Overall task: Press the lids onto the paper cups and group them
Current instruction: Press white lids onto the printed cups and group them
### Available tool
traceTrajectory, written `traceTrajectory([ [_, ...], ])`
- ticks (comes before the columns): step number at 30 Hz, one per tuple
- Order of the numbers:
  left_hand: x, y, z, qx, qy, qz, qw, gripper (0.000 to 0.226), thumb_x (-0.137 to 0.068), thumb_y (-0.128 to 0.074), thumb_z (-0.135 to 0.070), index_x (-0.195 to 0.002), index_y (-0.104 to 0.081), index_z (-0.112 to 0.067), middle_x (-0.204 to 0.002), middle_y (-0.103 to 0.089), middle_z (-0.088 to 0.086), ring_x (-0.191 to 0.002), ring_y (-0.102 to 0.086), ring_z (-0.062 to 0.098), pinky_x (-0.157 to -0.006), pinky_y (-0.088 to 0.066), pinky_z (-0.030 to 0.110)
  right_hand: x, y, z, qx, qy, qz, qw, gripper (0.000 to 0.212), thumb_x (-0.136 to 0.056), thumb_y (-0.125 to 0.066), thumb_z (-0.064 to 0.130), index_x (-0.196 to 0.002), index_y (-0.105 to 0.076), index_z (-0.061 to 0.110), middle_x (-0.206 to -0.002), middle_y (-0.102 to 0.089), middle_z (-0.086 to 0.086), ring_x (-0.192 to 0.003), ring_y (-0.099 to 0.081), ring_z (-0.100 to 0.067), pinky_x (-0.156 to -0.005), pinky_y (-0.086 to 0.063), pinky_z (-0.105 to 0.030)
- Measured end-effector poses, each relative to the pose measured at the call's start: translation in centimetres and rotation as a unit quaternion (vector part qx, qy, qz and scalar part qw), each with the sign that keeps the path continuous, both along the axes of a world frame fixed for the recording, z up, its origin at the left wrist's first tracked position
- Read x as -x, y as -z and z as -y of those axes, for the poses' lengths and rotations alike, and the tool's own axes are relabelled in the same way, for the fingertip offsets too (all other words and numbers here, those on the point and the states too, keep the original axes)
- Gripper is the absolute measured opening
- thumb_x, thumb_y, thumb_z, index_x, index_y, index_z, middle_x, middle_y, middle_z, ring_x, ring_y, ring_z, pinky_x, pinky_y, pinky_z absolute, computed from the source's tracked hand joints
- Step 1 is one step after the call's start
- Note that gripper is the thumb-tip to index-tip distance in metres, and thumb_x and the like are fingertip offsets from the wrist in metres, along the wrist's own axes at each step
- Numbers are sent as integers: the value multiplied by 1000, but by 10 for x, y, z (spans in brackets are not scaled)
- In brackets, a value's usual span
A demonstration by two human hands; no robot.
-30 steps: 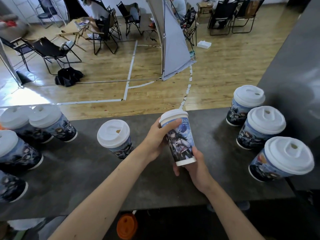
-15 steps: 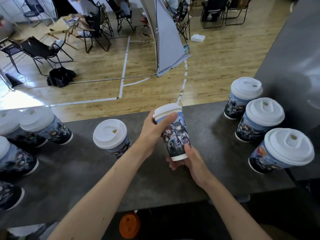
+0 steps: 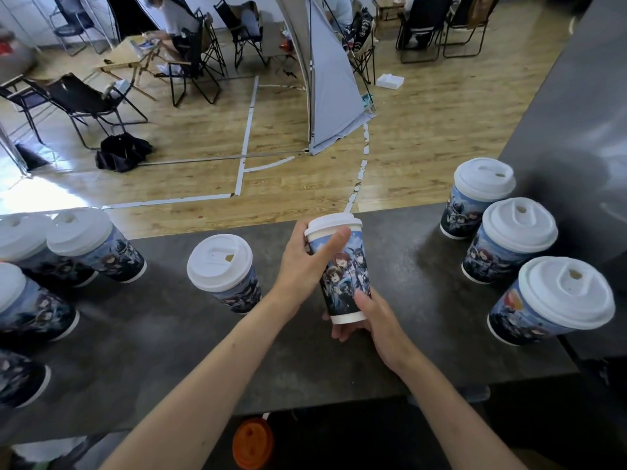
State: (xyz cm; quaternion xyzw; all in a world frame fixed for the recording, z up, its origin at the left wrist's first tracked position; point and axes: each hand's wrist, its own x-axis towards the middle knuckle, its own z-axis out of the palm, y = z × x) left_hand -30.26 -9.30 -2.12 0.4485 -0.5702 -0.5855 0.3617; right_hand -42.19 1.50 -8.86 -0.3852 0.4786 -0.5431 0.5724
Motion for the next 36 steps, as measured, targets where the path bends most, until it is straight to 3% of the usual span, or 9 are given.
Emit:
traceTrajectory([
  [4,-6,0,1,-41,70,2,997,78,-67,-94,-40,-132,-51,-31,-121,-70,-5,-104,-72,6,-84,-60,24,3,1,3,-6,20,37,999,87,-78,-68,77,-134,-53,12,-97,-75,-16,-76,-71,-26,-64,-59,-33],
  [8,-4,4,-8,3,14,8,1000,74,-71,-95,-31,-132,-52,-32,-122,-69,-5,-104,-70,0,-81,-58,18,4,5,4,-4,30,58,998,87,-77,-71,77,-134,-54,14,-104,-74,-18,-78,-72,-29,-64,-59,-34],
  [13,-6,3,-9,-33,36,-16,999,88,-65,-95,-37,-138,-46,-31,-126,-67,-5,-107,-70,4,-83,-58,19,3,6,3,5,29,56,998,65,-82,-71,71,-131,-62,29,-117,-71,-13,-95,-73,-30,-64,-59,-32],
  [16,-6,0,-9,-31,7,-32,999,87,-61,-97,-38,-134,-50,-30,-125,-69,-2,-106,-71,7,-82,-58,20,2,3,4,-3,26,56,998,78,-79,-70,75,-133,-60,20,-117,-73,-10,-94,-74,-26,-67,-60,-32],
  [18,-2,1,-11,-9,-18,-23,1000,87,-58,-93,-41,-134,-50,-31,-124,-69,-5,-109,-70,8,-88,-59,23,2,3,6,-11,41,44,998,86,-73,-76,76,-135,-55,21,-119,-73,-8,-95,-74,-26,-73,-62,-36],
  [22,-2,2,-14,-42,35,-22,998,96,-56,-100,-41,-136,-47,-28,-122,-70,-3,-106,-72,6,-82,-58,19,2,10,5,-4,57,47,997,68,-82,-72,56,-140,-54,24,-130,-70,-8,-120,-67,-32,-98,-56,-51],
  [31,1,3,-18,-68,-29,-64,995,95,-57,-100,-37,-136,-51,-17,-120,-72,4,-101,-74,12,-80,-59,23,1,7,6,-9,56,40,998,61,-85,-68,53,-131,-61,15,-114,-74,-7,-98,-71,-21,-70,-58,-32],
  [33,-3,2,-16,-83,-22,-82,993,92,-55,-93,-43,-134,-55,-14,-122,-73,11,-107,-73,23,-91,-60,37,2,8,6,-9,43,50,998,69,-87,-66,59,-132,-62,7,-114,-73,-14,-98,-69,-25,-68,-57,-32],
  [36,-5,1,-19,-64,-53,-63,995,87,-55,-92,-47,-129,-57,-18,-118,-74,7,-102,-75,18,-83,-61,31,1,8,6,-5,30,32,999,79,-83,-69,72,-134,-61,13,-120,-73,-11,-104,-71,-25,-73,-58,-33],
])
